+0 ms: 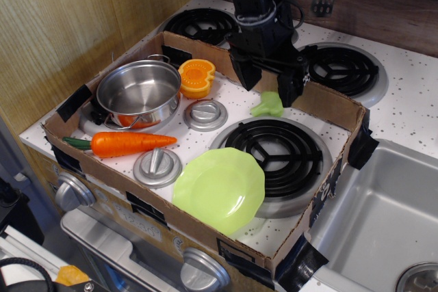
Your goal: Take broccoli out of pan
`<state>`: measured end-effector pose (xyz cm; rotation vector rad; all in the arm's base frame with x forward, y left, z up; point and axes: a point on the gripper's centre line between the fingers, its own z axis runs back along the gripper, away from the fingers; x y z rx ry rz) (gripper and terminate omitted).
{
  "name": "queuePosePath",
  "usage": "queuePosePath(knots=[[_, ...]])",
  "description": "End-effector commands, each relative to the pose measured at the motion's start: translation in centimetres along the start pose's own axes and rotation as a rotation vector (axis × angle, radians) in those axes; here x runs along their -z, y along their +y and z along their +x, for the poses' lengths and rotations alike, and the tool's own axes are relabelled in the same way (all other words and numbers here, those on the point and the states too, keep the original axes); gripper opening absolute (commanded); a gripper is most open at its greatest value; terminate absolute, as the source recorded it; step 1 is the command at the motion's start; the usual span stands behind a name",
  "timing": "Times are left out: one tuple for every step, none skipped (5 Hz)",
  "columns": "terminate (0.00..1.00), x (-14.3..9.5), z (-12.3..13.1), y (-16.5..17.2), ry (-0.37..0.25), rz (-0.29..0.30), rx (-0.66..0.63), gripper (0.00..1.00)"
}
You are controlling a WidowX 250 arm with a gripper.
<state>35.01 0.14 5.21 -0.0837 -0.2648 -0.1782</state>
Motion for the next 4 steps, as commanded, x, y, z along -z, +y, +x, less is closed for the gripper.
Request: queuePosePath(knots=[[0.00,-6.6,2.4,0.5,-0.049,0.141,0.044,1.00],[0.00,-7.5,3.0,0.0,-0.046,0.162,0.055,1.00],[0.00,-8.6,3.8,-0.3,-0.042,0.168,0.092,1.00],[1.00,-8.6,3.8,-0.3,-0.042,0.168,0.092,1.00]])
